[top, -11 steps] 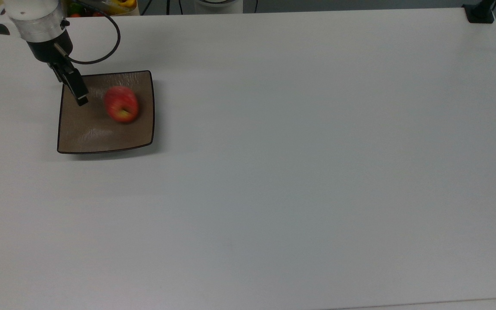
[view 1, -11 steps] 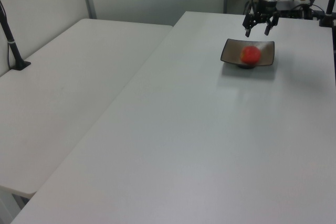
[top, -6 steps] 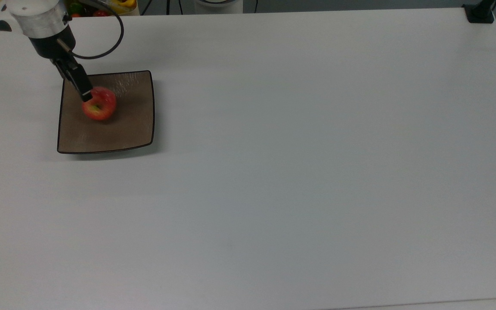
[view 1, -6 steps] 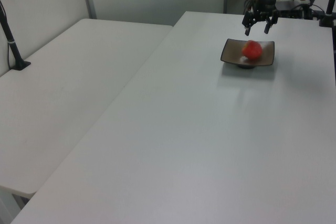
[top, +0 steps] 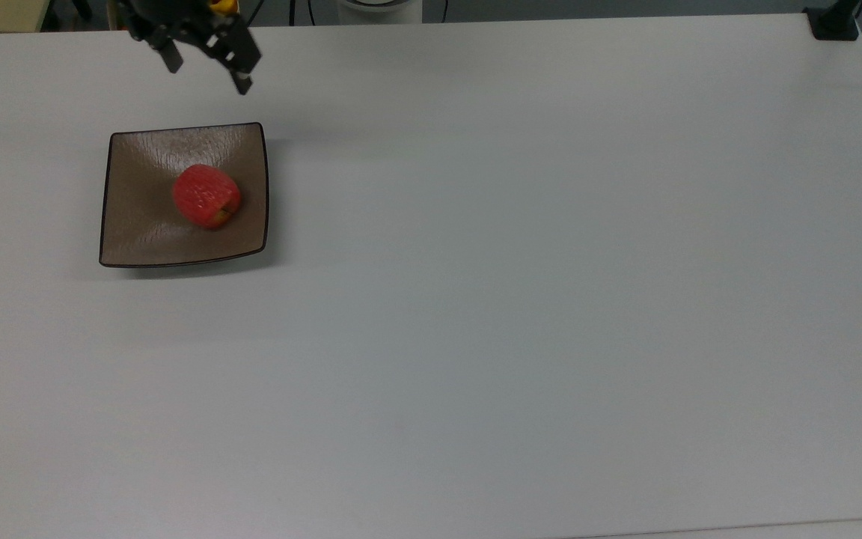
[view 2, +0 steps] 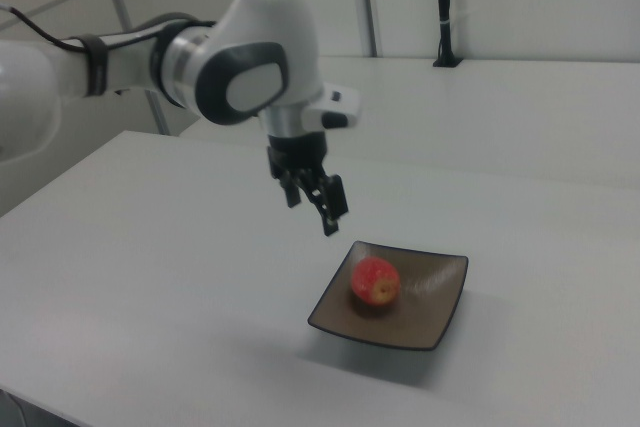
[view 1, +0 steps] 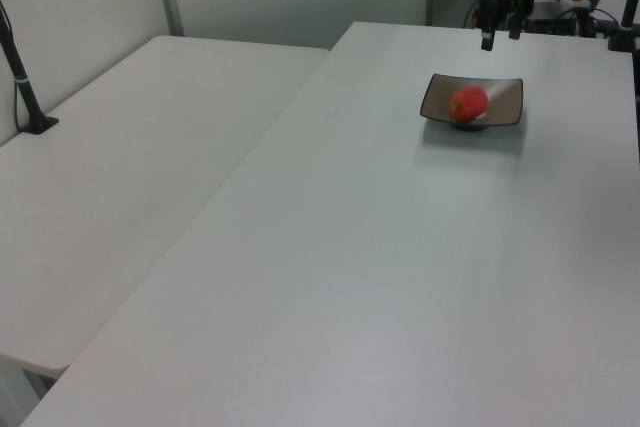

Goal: Apples placed on a ceramic plate

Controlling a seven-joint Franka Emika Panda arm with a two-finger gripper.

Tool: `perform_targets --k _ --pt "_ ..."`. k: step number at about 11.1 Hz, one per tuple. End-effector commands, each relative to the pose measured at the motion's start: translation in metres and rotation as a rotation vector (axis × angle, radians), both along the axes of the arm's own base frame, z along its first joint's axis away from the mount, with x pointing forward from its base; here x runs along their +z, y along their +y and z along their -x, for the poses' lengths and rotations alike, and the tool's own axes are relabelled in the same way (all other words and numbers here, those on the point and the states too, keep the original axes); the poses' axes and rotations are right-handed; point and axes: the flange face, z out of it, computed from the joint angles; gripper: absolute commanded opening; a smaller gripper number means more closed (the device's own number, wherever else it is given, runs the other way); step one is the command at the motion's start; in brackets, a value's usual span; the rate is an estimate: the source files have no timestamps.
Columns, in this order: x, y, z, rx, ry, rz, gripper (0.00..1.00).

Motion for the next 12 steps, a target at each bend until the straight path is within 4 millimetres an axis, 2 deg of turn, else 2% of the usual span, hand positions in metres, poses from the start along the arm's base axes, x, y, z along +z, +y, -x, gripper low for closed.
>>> perform_targets --k 1,2,4,8,12 --pt "0.019 0.087 0.009 0.234 -0.003 0.032 1.00" --pt "0.021 0.113 0.011 0.279 0.009 0.030 1.00" --pt "0.013 0.141 0.014 0.337 0.021 0.032 1.00" --pt "0.013 0.140 0.013 0.366 0.018 0.066 1.00" --pt "0.019 0.127 0.011 0.339 0.003 0.067 1.00"
